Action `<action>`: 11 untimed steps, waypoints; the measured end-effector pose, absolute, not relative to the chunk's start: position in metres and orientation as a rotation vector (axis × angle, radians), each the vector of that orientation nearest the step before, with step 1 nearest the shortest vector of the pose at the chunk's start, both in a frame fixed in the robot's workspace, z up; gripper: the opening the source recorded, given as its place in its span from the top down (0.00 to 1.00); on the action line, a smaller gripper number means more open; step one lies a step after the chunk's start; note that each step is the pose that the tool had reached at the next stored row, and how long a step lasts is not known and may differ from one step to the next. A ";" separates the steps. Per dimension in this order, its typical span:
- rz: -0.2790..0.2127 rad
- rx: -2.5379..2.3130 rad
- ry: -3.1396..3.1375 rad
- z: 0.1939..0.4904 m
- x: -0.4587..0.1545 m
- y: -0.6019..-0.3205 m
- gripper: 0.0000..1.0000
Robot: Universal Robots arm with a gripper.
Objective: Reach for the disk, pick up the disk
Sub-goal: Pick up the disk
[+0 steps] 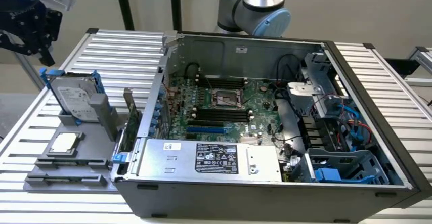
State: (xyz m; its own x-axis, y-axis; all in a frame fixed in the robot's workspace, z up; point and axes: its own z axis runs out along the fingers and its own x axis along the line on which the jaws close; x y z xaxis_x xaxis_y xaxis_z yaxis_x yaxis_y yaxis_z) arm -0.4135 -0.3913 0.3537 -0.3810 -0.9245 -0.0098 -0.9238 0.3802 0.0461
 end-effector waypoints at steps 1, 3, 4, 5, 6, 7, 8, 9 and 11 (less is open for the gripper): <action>-0.069 1.759 -2.581 0.354 -0.414 -0.391 0.89; -0.070 1.798 -2.554 0.354 -0.414 -0.391 0.89; -0.071 1.817 -2.540 0.354 -0.414 -0.391 0.89; -0.071 1.836 -2.527 0.354 -0.413 -0.391 0.89; -0.072 1.855 -2.513 0.354 -0.413 -0.391 0.89; -0.073 1.874 -2.499 0.354 -0.413 -0.391 0.89; -0.073 1.892 -2.485 0.354 -0.413 -0.391 0.89; -0.074 1.910 -2.471 0.354 -0.413 -0.391 0.89; -0.074 1.945 -2.444 0.354 -0.413 -0.391 0.89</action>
State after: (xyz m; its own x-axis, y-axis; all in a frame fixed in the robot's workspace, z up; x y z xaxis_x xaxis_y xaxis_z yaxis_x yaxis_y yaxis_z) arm -0.4131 -0.3913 0.3536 -0.2251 -0.9742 -0.0160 -0.9734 0.2241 0.0481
